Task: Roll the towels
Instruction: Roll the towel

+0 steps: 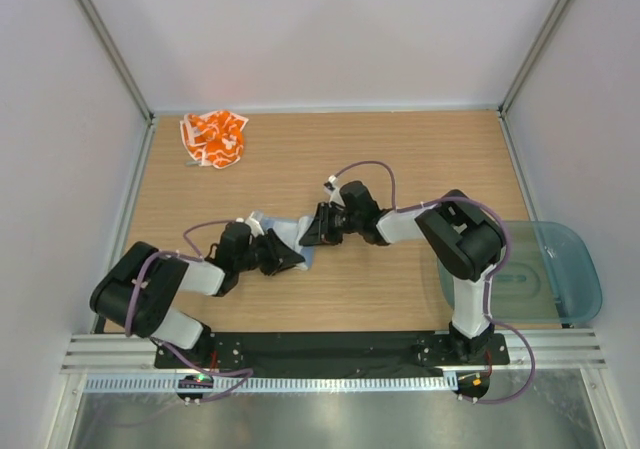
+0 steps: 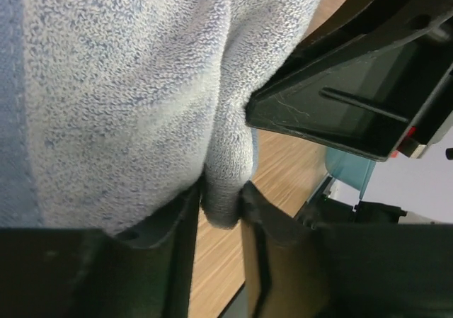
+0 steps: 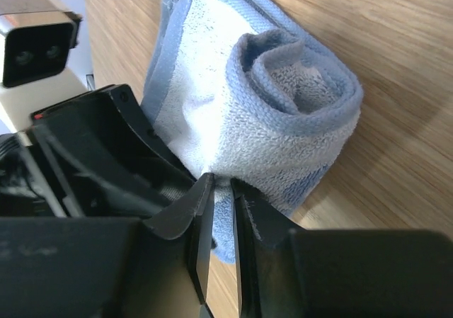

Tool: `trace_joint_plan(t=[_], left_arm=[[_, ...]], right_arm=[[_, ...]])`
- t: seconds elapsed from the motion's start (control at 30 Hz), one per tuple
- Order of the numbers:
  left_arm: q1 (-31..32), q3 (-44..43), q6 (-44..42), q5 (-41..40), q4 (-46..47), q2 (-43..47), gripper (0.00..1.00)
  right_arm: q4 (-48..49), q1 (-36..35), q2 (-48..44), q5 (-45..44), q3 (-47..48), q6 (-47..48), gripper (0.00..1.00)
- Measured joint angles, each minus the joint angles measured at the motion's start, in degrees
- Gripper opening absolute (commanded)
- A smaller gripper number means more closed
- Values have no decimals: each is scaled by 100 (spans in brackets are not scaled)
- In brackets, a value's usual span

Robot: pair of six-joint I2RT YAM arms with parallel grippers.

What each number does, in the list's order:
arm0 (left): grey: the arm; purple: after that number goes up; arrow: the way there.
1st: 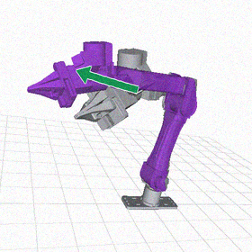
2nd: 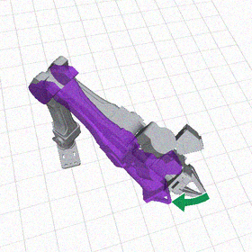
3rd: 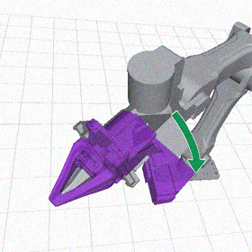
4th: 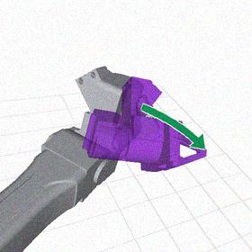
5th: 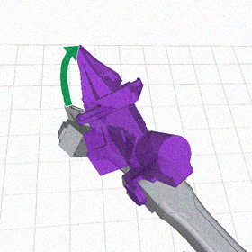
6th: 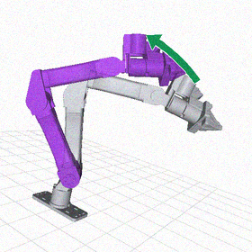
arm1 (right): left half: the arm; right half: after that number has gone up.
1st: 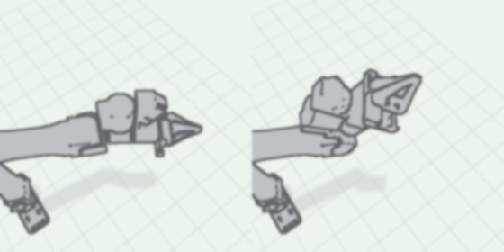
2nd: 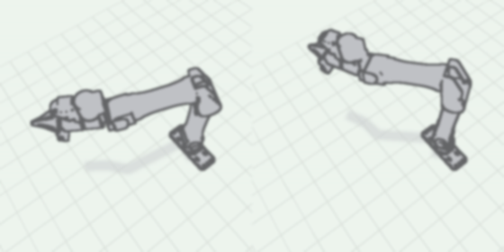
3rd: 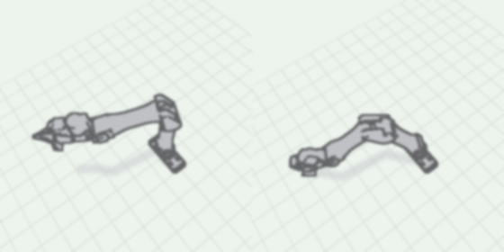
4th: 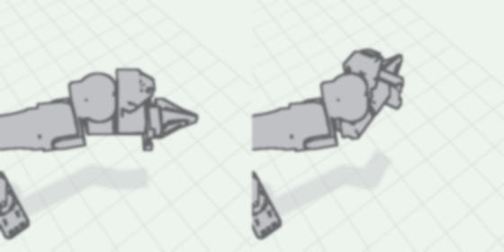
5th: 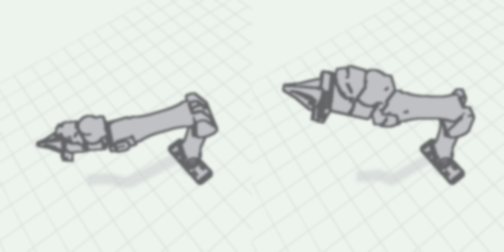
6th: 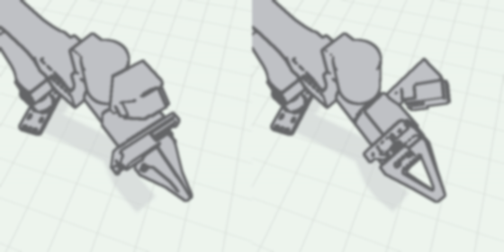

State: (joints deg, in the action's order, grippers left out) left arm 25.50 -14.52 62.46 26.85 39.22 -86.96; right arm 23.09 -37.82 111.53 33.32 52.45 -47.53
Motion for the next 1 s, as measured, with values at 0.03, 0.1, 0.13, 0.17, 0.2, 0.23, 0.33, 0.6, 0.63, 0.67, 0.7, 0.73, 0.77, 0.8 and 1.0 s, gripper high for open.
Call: trace_joint_plan(t=[0.03,0.1,0.13,0.17,0.2,0.23,0.33,0.6,0.63,0.67,0.7,0.73,0.77,0.8,1.0], left_arm=[[2,-39,-59,-46,-212,105,39],[37,-118,-225,-160,-599,376,47],[76,-177,-323,-249,-857,555,48],[138,-243,-417,-396,-1137,734,50],[201,-332,-518,-525,-1453,879,51],[284,-446,-627,-691,-1825,1016,51],[529,-817,-925,-1180,-2787,1386,51],[1917,-2006,-1869,-3126,-4690,2035,49],[2212,-2146,-1978,-3333,-4824,1980,48],[2396,-2271,-2094,-3521,-4940,1902,47],[2575,-2380,-2170,-3727,-5051,1792,47],[2736,-2490,-2253,-3956,-5158,1655,46],[2876,-2603,-2334,-4177,-5263,1486,46],[3016,-2702,-2411,-4378,-5357,1305,46],[3432,-3158,-2715,-5228,-5729,380,46]], right_arm=[[-48,-7,0,-33,17,33,23],[-146,-13,0,-98,55,87,23],[-201,-22,0,-140,76,118,22],[-247,-31,-2,-186,98,144,22],[-304,-39,-2,-227,127,175,22],[-385,-59,-2,-262,164,210,21],[-612,-127,-4,-385,293,304,21],[-1298,-315,-4,-769,688,466,20],[-1379,-321,-4,-793,728,472,20],[-1436,-328,-4,-813,756,476,20],[-1488,-332,-4,-828,780,476,20],[-1532,-334,-4,-835,800,479,20],[-1561,-334,-4,-839,815,479,20],[-1587,-337,-4,-844,824,479,20],[-1648,-337,-4,-841,844,479,20]])
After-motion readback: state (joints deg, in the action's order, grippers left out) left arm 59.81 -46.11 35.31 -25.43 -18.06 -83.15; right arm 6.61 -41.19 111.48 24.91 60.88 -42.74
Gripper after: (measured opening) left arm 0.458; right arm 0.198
